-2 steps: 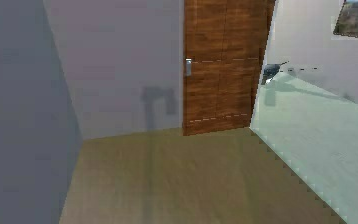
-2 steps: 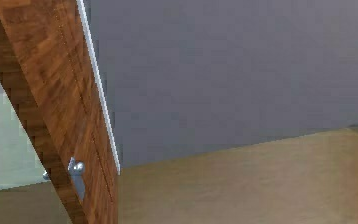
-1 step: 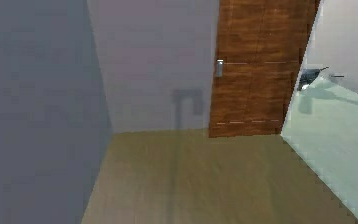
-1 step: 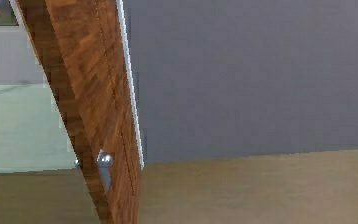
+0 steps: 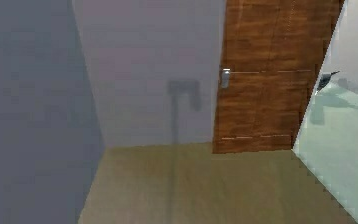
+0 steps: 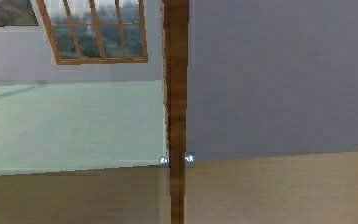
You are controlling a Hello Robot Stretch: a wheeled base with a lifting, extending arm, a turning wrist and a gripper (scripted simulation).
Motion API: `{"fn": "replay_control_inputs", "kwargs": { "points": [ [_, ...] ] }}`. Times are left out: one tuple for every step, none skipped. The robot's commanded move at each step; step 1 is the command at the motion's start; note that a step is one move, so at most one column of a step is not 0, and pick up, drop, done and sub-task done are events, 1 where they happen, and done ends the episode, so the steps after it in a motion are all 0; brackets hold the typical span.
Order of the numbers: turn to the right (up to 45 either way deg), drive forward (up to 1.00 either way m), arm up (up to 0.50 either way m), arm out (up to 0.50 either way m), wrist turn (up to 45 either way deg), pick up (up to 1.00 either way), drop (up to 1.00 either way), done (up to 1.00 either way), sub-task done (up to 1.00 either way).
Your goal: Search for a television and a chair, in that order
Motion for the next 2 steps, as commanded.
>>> {"fn": "replay_control_inputs", "kwargs": {
  "points": [
    [33.0,0.00,0.00,0.00,0.0,0.00,0.00,0.00,0.00],
    [0.0,0.60,0.00,0.00,0.0,0.00,0.00,0.00,0.00]
  ]
}}
